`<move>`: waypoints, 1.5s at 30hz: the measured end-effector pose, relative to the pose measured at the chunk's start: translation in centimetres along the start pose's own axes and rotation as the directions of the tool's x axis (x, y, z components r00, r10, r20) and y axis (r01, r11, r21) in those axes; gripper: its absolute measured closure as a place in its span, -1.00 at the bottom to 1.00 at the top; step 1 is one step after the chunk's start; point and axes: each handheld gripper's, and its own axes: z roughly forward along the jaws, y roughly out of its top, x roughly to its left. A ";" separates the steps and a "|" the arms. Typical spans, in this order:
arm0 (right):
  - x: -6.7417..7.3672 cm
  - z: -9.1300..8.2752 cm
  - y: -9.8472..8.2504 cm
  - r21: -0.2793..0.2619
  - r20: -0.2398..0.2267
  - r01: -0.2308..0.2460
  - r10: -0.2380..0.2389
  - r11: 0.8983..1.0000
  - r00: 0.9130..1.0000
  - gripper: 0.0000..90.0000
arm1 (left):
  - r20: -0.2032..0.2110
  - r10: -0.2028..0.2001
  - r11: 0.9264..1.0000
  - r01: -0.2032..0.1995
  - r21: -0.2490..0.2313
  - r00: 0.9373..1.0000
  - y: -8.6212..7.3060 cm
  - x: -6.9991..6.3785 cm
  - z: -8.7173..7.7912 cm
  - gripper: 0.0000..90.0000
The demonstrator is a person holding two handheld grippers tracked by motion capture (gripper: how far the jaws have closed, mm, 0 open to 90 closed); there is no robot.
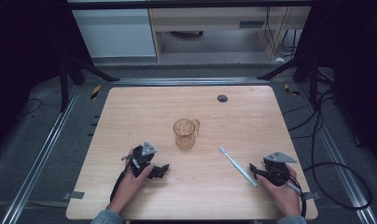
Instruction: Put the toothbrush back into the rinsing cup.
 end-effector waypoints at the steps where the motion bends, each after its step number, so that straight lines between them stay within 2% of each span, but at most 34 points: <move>1: 0.0 0.0 0.0 0.001 0.002 -0.001 0.001 1.000 1.000 -0.23 | 0.000 0.000 1.000 0.000 0.000 1.000 0.0 0.0 0.0 -1.00; 6: 0.1 0.1 0.1 0.005 0.000 0.001 -0.001 1.000 1.000 -0.32 | 0.000 0.000 1.000 0.000 0.000 1.000 0.0 0.0 0.0 -1.00; 8: 0.3 0.2 0.1 0.012 -0.008 0.003 -0.003 1.000 1.000 -0.44 | 0.000 0.000 1.000 0.000 0.000 1.000 0.0 0.0 0.0 -1.00; 10: 0.5 0.4 0.3 0.025 -0.021 -0.002 0.003 1.000 1.000 -0.67 | 0.000 0.000 1.000 0.000 0.000 1.000 0.0 0.0 0.0 -1.00; 12: 0.7 0.5 0.4 0.034 -0.027 -0.011 0.012 0.999 1.000 -0.74 | 0.000 0.000 1.000 0.000 0.000 1.000 0.0 0.0 0.0 -1.00; 13: 0.9 0.1 0.8 0.035 -0.033 0.009 -0.007 0.999 0.999 -0.82 | 0.000 0.000 1.000 0.000 0.000 1.000 0.0 0.0 0.0 -1.00; 14: 0.9 0.1 0.8 0.035 -0.033 0.009 -0.007 0.999 0.999 -0.82 | 0.000 0.000 1.000 0.000 0.000 1.000 0.0 0.0 0.0 -1.00; 16: 1.3 -0.8 1.5 -0.006 -0.035 0.036 -0.036 0.999 0.999 -0.84 | 0.000 -0.001 1.000 0.001 0.000 1.000 0.0 0.0 0.0 -1.00; 17: 2.0 -2.0 2.8 -0.018 -0.019 0.070 -0.070 0.997 0.997 -0.77 | 0.000 -0.001 1.000 0.001 0.000 1.000 0.0 0.0 0.0 -1.00; 20: 2.8 -3.4 4.7 0.020 0.018 0.145 -0.145 0.989 0.989 -0.65 | 0.000 0.000 1.000 0.000 0.000 1.000 0.0 0.0 0.0 -1.00; 21: 2.8 -3.4 4.7 0.020 0.018 0.145 -0.145 0.989 0.989 -0.65 | 0.000 0.000 1.000 0.000 0.000 1.000 0.0 0.0 0.0 -1.00; 23: 3.4 -4.6 6.9 0.041 0.029 0.183 -0.185 0.982 0.982 -0.53 | 0.000 0.000 1.000 0.000 0.000 1.000 0.0 0.0 0.0 -1.00; 24: 3.4 -4.6 6.9 0.041 0.029 0.183 -0.185 0.982 0.982 -0.53 | 0.000 0.000 1.000 0.000 0.000 1.000 0.0 0.0 0.0 -1.00; 25: 3.8 -5.1 8.2 0.073 0.024 0.231 -0.234 0.970 0.972 -0.46 | 0.000 0.000 1.000 0.000 0.000 1.000 0.0 0.0 0.0 -1.00; 28: 4.2 -5.3 10.2 0.128 0.019 0.278 -0.283 0.952 0.959 -0.28 | 0.000 0.000 1.000 0.000 0.000 1.000 0.0 0.0 0.0 -1.00; 29: 4.2 -5.3 10.2 0.128 0.019 0.278 -0.283 0.952 0.959 -0.28 | 0.000 0.000 1.000 0.000 0.000 1.000 0.0 0.0 0.0 -1.00; 31: 4.2 -5.2 11.4 0.166 -0.007 0.294 -0.297 0.941 0.955 -0.21 | 0.000 0.000 1.000 0.000 0.000 1.000 0.0 0.0 0.0 -1.00; 32: 4.2 -5.0 12.6 0.199 -0.029 0.311 -0.311 0.929 0.950 -0.06 | 0.000 0.000 1.000 0.000 0.000 1.000 0.0 0.0 0.0 -1.00; 33: 4.2 -5.0 12.6 0.199 -0.029 0.311 -0.311 0.929 0.950 -0.06 | 0.000 0.000 1.000 0.000 0.000 1.000 0.0 0.0 0.0 -1.00; 35: 4.1 -4.7 14.3 0.242 -0.064 0.327 -0.322 0.913 0.945 0.01 | 0.000 0.000 1.000 0.000 0.000 1.000 0.0 0.0 0.0 -1.00; 36: 4.1 -4.7 14.3 0.242 -0.064 0.327 -0.322 0.913 0.945 0.02 | 0.000 0.000 1.000 0.000 0.000 1.000 0.0 0.0 0.0 -1.00; 39: 4.0 -4.2 15.5 0.262 -0.078 0.339 -0.330 0.903 0.941 0.03 | -0.001 0.001 1.000 -0.001 -0.002 1.000 0.0 0.0 0.0 -1.00; 40: 4.0 -4.0 16.0 0.274 -0.079 0.353 -0.344 0.895 0.936 0.09 | -0.001 0.001 1.000 -0.001 -0.002 1.000 0.0 0.0 0.0 -1.00; 42: 4.1 -3.9 16.2 0.275 -0.088 0.354 -0.343 0.894 0.935 0.11 | -0.001 0.001 1.000 -0.001 -0.003 1.000 0.0 0.0 0.0 -1.00; 45: 4.4 -3.7 17.0 0.289 -0.100 0.363 -0.349 0.886 0.932 0.09 | -0.001 0.001 1.000 -0.001 -0.002 1.000 0.0 0.0 0.0 -1.00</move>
